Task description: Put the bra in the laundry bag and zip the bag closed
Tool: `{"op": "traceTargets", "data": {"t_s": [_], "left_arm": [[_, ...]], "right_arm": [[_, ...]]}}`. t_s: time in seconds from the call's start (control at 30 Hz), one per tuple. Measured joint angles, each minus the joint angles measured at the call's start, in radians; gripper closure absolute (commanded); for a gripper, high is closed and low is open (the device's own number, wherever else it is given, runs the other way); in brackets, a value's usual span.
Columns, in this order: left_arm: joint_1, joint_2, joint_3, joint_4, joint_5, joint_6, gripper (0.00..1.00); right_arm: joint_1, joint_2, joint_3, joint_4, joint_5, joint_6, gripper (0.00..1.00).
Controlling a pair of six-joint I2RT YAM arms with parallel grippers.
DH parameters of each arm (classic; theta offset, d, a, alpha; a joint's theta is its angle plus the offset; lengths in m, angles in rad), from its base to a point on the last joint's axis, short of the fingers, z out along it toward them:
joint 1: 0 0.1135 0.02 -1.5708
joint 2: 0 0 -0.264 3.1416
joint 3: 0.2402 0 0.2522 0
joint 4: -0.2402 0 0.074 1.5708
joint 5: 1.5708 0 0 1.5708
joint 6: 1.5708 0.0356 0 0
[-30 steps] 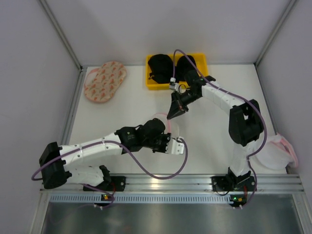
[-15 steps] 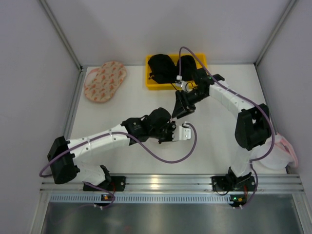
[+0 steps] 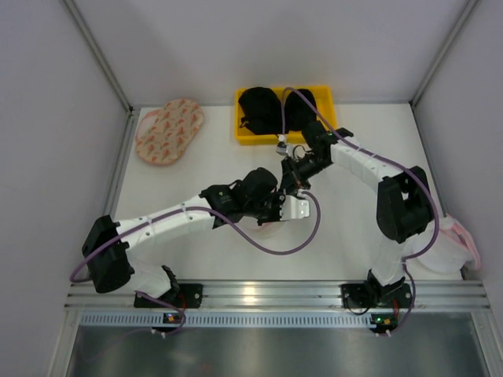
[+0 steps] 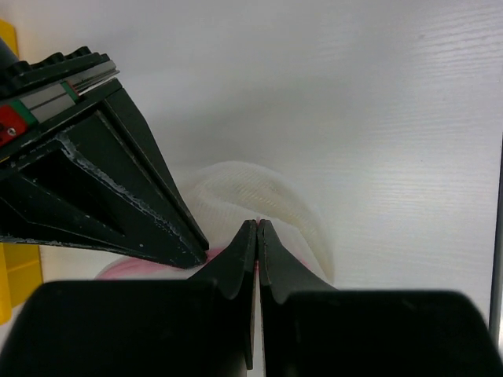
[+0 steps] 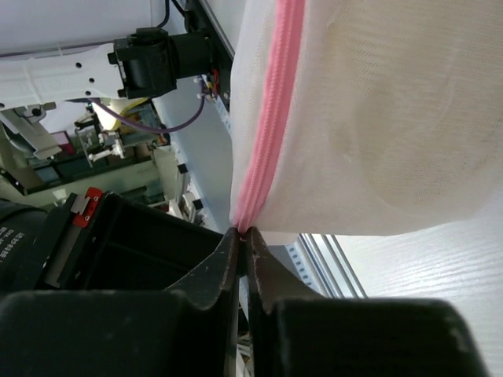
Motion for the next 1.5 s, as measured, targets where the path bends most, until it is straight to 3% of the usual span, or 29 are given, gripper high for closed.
{"op": "traceTargets", "data": {"t_s": [0.57, 0.67, 0.7, 0.77, 0.8, 0.9, 1.13, 1.5], "left_arm": [[0.005, -0.099, -0.115, -0.001, 0.101, -0.027, 1.0], [0.005, -0.108, -0.129, -0.011, 0.109, -0.063, 1.0], [0.005, -0.108, -0.13, -0.015, 0.108, -0.08, 1.0], [0.004, -0.106, -0.129, -0.024, 0.104, -0.111, 1.0], [0.004, -0.098, -0.121, -0.032, 0.099, -0.129, 1.0], [0.012, -0.047, -0.07, -0.039, 0.082, -0.168, 1.0], [0.059, 0.002, 0.002, -0.019, 0.055, -0.191, 1.0], [0.089, 0.041, 0.031, -0.01, 0.06, -0.173, 1.0]], "right_arm": [[-0.021, 0.164, 0.193, 0.034, 0.007, 0.054, 1.0], [-0.021, 0.178, 0.236, 0.047, 0.012, 0.063, 0.83], [-0.021, 0.178, 0.24, 0.055, 0.014, 0.066, 0.7], [-0.023, 0.178, 0.245, 0.067, 0.024, 0.057, 0.57], [-0.024, 0.178, 0.245, 0.066, 0.029, 0.05, 0.45], [-0.032, 0.174, 0.243, 0.051, 0.053, 0.011, 0.38], [-0.061, 0.079, 0.153, -0.047, 0.094, -0.105, 0.39], [-0.027, 0.034, 0.015, -0.04, -0.016, -0.074, 0.41]]}}
